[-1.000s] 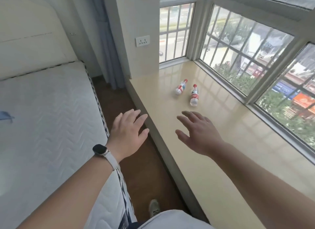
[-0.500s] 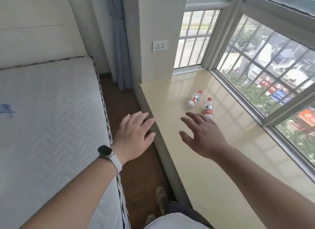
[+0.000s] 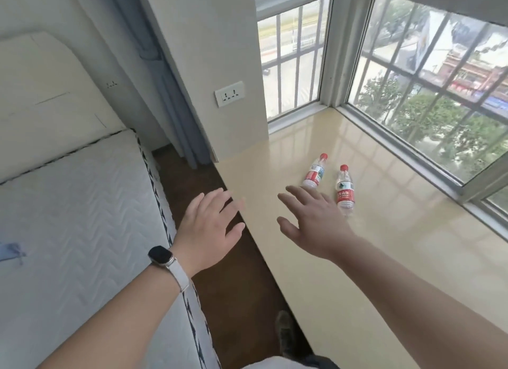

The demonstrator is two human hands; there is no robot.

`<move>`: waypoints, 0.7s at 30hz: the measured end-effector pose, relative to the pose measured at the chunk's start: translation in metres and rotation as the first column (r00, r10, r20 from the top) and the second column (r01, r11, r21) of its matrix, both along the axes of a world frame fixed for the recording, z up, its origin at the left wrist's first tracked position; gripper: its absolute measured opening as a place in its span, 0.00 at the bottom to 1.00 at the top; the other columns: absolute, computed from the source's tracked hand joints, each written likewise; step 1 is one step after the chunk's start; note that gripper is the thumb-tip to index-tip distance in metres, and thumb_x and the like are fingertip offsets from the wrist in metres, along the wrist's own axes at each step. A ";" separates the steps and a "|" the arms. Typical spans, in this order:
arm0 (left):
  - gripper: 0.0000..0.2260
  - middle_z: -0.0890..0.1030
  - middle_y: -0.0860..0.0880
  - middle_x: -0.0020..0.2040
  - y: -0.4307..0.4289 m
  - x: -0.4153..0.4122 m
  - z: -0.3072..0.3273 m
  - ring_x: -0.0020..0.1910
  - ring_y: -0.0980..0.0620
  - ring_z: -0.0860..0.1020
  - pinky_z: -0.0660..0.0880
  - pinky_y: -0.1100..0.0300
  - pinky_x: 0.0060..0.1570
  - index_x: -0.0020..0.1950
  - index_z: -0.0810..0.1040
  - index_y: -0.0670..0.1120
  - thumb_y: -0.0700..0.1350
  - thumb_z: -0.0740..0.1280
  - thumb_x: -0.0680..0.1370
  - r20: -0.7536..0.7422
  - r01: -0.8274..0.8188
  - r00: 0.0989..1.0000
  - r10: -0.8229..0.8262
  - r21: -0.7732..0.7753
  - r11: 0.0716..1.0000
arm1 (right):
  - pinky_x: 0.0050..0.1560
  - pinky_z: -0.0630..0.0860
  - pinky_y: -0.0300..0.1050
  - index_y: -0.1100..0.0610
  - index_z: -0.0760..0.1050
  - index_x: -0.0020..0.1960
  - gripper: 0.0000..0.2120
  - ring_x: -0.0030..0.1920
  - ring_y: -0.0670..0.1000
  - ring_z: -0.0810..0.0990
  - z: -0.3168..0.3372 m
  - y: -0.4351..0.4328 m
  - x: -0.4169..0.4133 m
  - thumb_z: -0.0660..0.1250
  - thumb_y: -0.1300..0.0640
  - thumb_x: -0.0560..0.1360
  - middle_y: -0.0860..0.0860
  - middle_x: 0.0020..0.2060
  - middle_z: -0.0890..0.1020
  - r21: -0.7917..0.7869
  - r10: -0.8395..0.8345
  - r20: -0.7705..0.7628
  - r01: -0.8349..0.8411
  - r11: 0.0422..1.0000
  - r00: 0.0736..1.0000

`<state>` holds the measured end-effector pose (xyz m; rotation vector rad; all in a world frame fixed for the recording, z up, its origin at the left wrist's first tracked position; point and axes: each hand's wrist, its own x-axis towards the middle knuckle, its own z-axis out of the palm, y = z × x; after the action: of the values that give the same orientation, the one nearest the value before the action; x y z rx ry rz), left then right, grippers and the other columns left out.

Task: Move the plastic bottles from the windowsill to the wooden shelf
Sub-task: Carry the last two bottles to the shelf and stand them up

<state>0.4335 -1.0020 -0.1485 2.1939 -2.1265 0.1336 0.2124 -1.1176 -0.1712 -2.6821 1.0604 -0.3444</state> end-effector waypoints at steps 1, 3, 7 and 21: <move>0.20 0.76 0.47 0.67 -0.014 -0.001 -0.001 0.69 0.44 0.72 0.67 0.41 0.69 0.68 0.75 0.49 0.55 0.62 0.78 0.000 0.016 1.000 -0.016 0.003 1.000 | 0.58 0.74 0.54 0.54 0.76 0.64 0.25 0.65 0.57 0.75 -0.004 -0.011 -0.004 0.57 0.41 0.75 0.53 0.63 0.79 0.003 -0.011 0.003 0.011 1.000 1.000; 0.20 0.76 0.48 0.67 -0.039 -0.004 0.000 0.68 0.45 0.71 0.67 0.41 0.69 0.68 0.74 0.50 0.54 0.63 0.77 0.000 0.039 0.999 -0.039 -0.003 0.999 | 0.58 0.74 0.54 0.53 0.76 0.64 0.25 0.65 0.57 0.75 -0.009 -0.030 -0.012 0.57 0.41 0.75 0.52 0.63 0.79 0.003 -0.041 -0.002 0.041 0.999 0.999; 0.21 0.76 0.48 0.67 -0.085 -0.008 0.007 0.67 0.46 0.72 0.67 0.41 0.69 0.69 0.74 0.50 0.56 0.60 0.78 0.029 0.068 0.997 -0.069 0.021 0.997 | 0.58 0.74 0.55 0.53 0.77 0.63 0.26 0.64 0.58 0.76 -0.011 -0.063 -0.030 0.55 0.40 0.75 0.52 0.63 0.79 -0.003 -0.082 -0.017 0.082 0.997 0.997; 0.25 0.75 0.46 0.69 -0.242 -0.013 -0.028 0.71 0.42 0.70 0.63 0.43 0.69 0.69 0.75 0.49 0.59 0.54 0.77 0.001 0.290 0.956 -0.294 0.157 0.944 | 0.57 0.73 0.52 0.54 0.76 0.61 0.24 0.61 0.57 0.75 -0.051 -0.135 -0.058 0.54 0.41 0.75 0.52 0.60 0.79 -0.026 -0.335 -0.108 0.334 0.942 0.936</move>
<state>0.4206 -1.2443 -0.1765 1.9252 -2.5249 -0.0263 0.1545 -1.2525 -0.2222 -2.5460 1.5580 -0.2595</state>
